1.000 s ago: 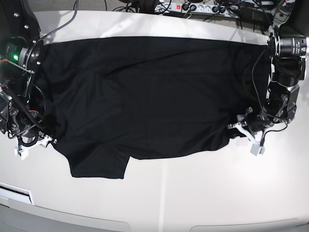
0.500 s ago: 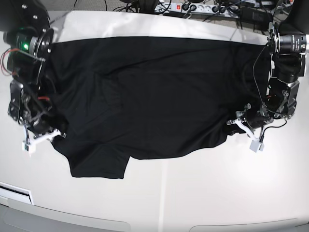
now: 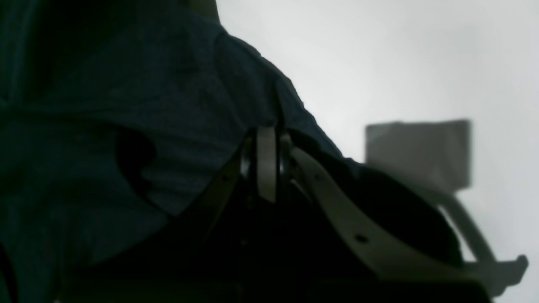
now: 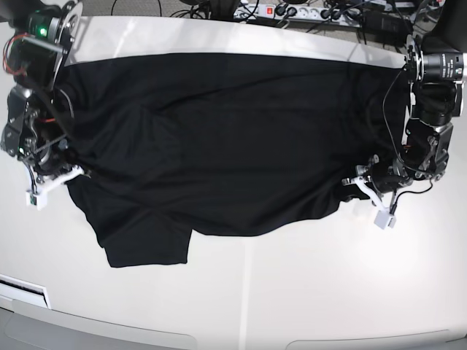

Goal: Layout the t-shirt on the table in an organized manner, then fold the t-shirt properly
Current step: 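Pull the held edges with both grippers to smooth the folded shirt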

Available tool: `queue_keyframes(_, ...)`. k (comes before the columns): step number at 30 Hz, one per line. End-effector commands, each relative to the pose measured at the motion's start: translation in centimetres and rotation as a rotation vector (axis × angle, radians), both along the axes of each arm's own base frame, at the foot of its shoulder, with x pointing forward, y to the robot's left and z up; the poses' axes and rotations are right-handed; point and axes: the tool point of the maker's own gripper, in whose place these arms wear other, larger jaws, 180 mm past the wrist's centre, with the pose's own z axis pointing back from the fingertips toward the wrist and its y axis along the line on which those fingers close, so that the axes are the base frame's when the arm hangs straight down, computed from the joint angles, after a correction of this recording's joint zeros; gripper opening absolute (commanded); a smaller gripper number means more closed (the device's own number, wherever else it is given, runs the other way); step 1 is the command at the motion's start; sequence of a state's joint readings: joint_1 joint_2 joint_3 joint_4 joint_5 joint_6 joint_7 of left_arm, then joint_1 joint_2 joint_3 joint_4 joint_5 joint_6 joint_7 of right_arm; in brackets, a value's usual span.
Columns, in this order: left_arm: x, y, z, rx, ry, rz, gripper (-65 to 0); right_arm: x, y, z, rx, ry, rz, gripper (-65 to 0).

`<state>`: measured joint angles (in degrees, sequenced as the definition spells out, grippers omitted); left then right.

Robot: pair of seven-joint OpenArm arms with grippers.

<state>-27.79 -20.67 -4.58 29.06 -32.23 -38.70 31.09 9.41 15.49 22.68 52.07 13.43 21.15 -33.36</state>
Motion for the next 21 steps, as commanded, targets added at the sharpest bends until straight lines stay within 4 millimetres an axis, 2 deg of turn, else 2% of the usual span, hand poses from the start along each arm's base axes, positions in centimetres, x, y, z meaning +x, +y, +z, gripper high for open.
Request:
queue_keyframes(1,-0.3,0.3,-0.1,0.032,0.026,-0.037,-65.0,-3.2,-1.2,-1.4,-0.052,0.141,0.004,-65.0)
queue_keyframes(5,-0.3,0.3,0.0,0.026,0.026,-0.038,-65.0,-5.9,-2.1,-1.4,-0.096,0.201,-0.017,-65.0)
queue_keyframes(8,-0.2,0.2,0.1,0.017,0.022,-0.033,-65.0,-6.8,-2.5,-0.8,-0.122,0.191,-0.012,-65.0)
queue_keyframes(10,-0.2,0.2,0.1,0.017,0.022,-0.032,-65.0,-6.5,-2.1,0.1,-0.109,0.149,0.016,-65.0)
queue_keyframes(13,-0.2,0.2,0.1,0.017,0.023,-0.033,-65.0,-4.4,-1.4,2.4,-0.095,0.055,0.065,-65.0)
queue_keyframes(18,-0.4,0.2,0.0,0.019,0.027,-0.034,-65.0,-0.7,-2.3,6.8,-0.105,-0.085,0.070,-37.4)
queue_keyframes(21,-0.4,0.2,0.0,0.018,0.028,-0.034,-65.0,1.2,-3.5,8.6,-0.128,-0.139,0.033,-35.0)
